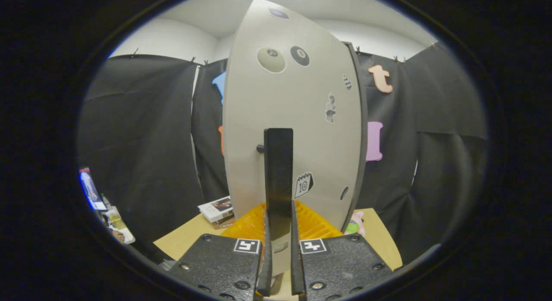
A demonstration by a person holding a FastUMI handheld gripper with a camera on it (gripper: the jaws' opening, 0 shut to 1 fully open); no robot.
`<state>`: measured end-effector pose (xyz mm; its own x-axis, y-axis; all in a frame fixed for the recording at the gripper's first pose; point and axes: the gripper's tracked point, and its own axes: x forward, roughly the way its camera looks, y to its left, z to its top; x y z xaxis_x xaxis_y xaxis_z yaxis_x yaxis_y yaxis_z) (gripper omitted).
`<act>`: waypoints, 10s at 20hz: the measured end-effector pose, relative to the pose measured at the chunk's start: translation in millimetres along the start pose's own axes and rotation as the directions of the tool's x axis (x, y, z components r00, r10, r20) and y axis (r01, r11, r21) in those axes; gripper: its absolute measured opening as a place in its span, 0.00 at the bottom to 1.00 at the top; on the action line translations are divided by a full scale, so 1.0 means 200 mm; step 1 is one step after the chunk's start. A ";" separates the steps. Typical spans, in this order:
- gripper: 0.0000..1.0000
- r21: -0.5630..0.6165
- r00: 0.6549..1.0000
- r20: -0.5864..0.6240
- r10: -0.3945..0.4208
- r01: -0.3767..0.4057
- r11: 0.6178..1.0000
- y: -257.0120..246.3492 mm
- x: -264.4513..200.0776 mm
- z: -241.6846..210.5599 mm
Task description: Open the shoe cabinet door, grab the shoes and put them into the shoe cabinet, then close the shoe cabinet door.
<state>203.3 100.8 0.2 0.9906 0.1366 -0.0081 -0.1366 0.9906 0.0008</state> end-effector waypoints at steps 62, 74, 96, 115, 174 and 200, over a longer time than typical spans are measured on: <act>0.90 0.021 0.898 -0.434 0.067 -0.065 0.998 0.30 0.15 -1.70; 0.90 0.139 0.759 -0.635 0.143 -0.070 0.988 0.42 0.70 -2.15; 0.07 0.162 0.829 -0.523 0.199 -0.133 0.978 0.28 0.71 -1.50; 0.07 0.123 0.998 -0.049 0.025 -0.019 0.992 -0.08 1.36 0.03; 1.00 0.030 0.995 -0.008 -0.104 0.104 0.994 -0.24 -0.51 -0.02; 0.95 0.065 1.000 -0.028 -0.014 0.016 0.998 -1.16 -0.37 0.04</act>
<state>161.6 -139.5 9.1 0.9918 0.1225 -0.0361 -0.1199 0.9906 0.0652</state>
